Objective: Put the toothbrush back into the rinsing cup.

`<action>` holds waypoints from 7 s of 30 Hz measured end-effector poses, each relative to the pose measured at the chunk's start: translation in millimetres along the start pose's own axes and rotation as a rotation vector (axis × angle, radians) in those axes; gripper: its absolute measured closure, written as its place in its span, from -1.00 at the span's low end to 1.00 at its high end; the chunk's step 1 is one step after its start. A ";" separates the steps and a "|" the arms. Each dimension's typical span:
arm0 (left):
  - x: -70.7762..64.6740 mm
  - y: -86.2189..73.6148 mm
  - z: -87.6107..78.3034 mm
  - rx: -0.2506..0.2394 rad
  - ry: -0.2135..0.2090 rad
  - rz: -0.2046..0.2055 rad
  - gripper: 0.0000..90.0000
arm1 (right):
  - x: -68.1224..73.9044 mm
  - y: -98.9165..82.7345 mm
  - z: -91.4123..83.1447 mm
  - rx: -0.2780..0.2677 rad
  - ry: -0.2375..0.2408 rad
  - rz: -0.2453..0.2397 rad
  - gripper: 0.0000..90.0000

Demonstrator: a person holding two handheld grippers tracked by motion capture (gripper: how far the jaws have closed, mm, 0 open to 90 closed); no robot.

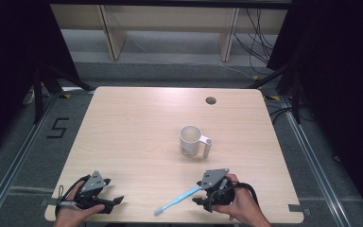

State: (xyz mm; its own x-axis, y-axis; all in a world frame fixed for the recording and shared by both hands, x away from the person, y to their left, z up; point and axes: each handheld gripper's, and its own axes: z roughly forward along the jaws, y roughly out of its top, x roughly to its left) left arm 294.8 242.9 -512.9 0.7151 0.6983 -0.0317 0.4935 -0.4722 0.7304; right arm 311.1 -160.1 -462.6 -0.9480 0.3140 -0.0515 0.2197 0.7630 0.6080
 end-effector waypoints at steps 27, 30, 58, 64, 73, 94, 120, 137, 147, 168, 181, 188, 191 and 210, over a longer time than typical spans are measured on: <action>-0.3 0.0 0.2 0.000 -0.003 -0.001 -0.60 | -2.9 28.7 35.6 0.148 0.073 -0.141 0.14; 0.0 0.2 -0.3 0.003 -0.006 0.003 -0.60 | -3.3 29.6 37.8 0.161 0.082 -0.149 0.16; 0.0 0.4 0.4 0.001 -0.010 0.002 -0.60 | 0.1 38.0 53.8 0.319 0.073 -0.182 0.32; -1.1 0.4 0.4 -0.007 -0.008 -0.006 -0.60 | -0.8 39.1 53.4 0.340 0.094 -0.189 0.51; -0.6 0.6 0.3 -0.001 -0.009 0.000 -0.60 | -6.2 38.9 52.2 0.375 0.113 -0.141 0.71; -0.3 0.7 0.1 -0.002 -0.009 0.001 -0.60 | -5.8 48.4 56.2 0.448 0.136 -0.110 0.64; -0.6 0.8 0.4 -0.006 -0.015 -0.004 -0.60 | -3.2 65.3 68.6 0.559 0.114 -0.145 0.74; 0.3 1.3 -0.9 0.001 -0.011 0.010 -0.60 | -0.1 61.9 62.9 0.535 0.089 -0.122 0.75; 0.5 1.5 -1.1 0.000 -0.007 0.009 -0.60 | -8.0 65.5 46.4 0.460 0.069 -0.114 0.75; 1.0 1.9 -2.3 -0.001 -0.006 0.008 -0.60 | -22.4 66.2 21.0 0.203 0.016 0.008 0.75; 1.6 1.8 -2.4 0.002 -0.012 0.011 -0.60 | -32.2 58.4 10.0 0.054 -0.043 0.035 0.75; 1.1 1.7 -2.3 -0.009 -0.007 0.007 -0.60 | -35.6 52.7 5.1 -0.014 -0.066 0.060 0.75; 1.3 1.7 -2.4 -0.007 -0.007 0.009 -0.60 | -36.8 50.9 3.4 -0.044 -0.064 0.076 0.75; 0.0 2.5 -3.0 -0.007 -0.007 0.009 -0.60 | -47.0 41.2 -14.1 -0.192 -0.100 0.130 0.75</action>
State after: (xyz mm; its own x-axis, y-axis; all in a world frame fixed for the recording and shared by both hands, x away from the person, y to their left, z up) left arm 294.5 243.4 -509.1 0.7228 0.6904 -0.0296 0.4833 -0.4745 0.7357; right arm 361.4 -151.4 -423.9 -0.8852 0.4640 -0.0351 0.2814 0.5939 0.7537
